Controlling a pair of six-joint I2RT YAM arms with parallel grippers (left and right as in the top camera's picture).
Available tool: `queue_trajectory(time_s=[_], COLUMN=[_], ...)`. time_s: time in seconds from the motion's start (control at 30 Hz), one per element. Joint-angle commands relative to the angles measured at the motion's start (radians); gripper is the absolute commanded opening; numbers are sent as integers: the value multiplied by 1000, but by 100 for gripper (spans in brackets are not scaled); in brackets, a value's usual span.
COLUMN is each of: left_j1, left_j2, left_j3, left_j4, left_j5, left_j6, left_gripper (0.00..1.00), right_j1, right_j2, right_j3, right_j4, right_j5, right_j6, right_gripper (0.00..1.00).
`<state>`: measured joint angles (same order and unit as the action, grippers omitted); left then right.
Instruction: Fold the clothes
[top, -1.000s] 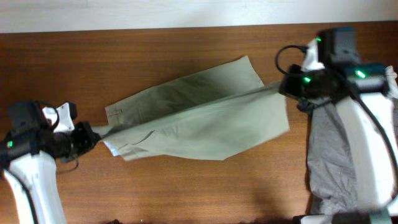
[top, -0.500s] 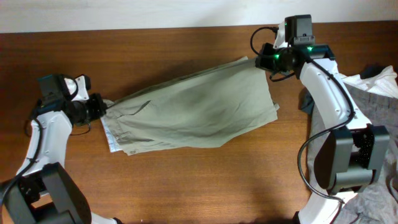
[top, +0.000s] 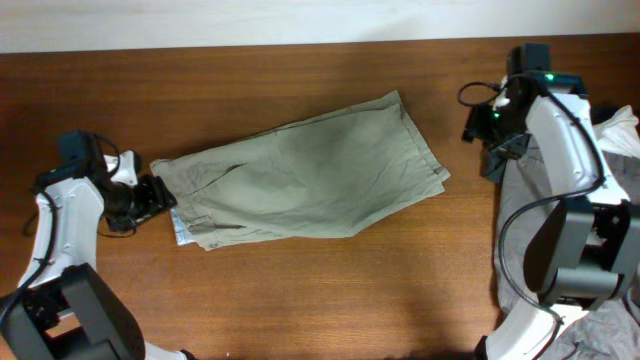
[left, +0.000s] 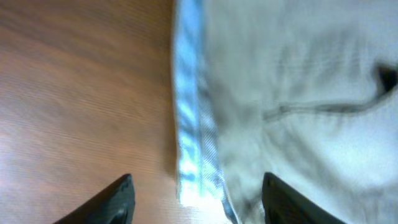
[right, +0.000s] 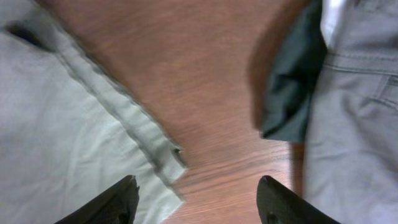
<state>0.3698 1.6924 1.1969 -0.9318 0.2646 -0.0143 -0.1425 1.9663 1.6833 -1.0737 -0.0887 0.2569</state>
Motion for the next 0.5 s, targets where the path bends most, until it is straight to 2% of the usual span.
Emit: queue_trajectory(time_s=[0.0, 0.13, 0.2, 0.23, 0.27, 0.3, 0.33, 0.37, 0.4, 0.47], left_j1=[-33, -73, -87, -94, -99, -102, -107, -108, -108, -108], left_j2=[-18, -18, -18, -18, -18, -18, -18, -18, -18, -18], left_j3=[-27, -124, -150, -162, -171, -174, -174, -174, -174, -174], left_j4=[-31, 20, 48, 68, 87, 95, 100, 98, 97, 98], left_j5=[55, 130, 134, 134, 138, 142, 144, 144, 144, 144], left_j6=[61, 97, 119, 121, 121, 121, 121, 121, 121, 121], left_gripper=[61, 56, 53, 47, 40, 37, 32, 21, 1, 0], right_j1=[-14, 38, 65, 76, 87, 91, 90, 80, 67, 45], right_j2=[82, 165, 167, 167, 167, 167, 166, 151, 129, 87], right_j3=[-34, -113, -154, -159, -165, -165, -162, -140, -110, -42], right_j4=[-2, 16, 40, 40, 47, 56, 56, 24, -9, -69], right_j5=[-198, -235, -327, -326, -322, -322, -324, -323, -309, -268], right_j6=[-129, -168, -263, -269, -269, -268, -263, -261, -260, -238], right_gripper=[64, 58, 58, 55, 45, 37, 15, 4, 4, 4])
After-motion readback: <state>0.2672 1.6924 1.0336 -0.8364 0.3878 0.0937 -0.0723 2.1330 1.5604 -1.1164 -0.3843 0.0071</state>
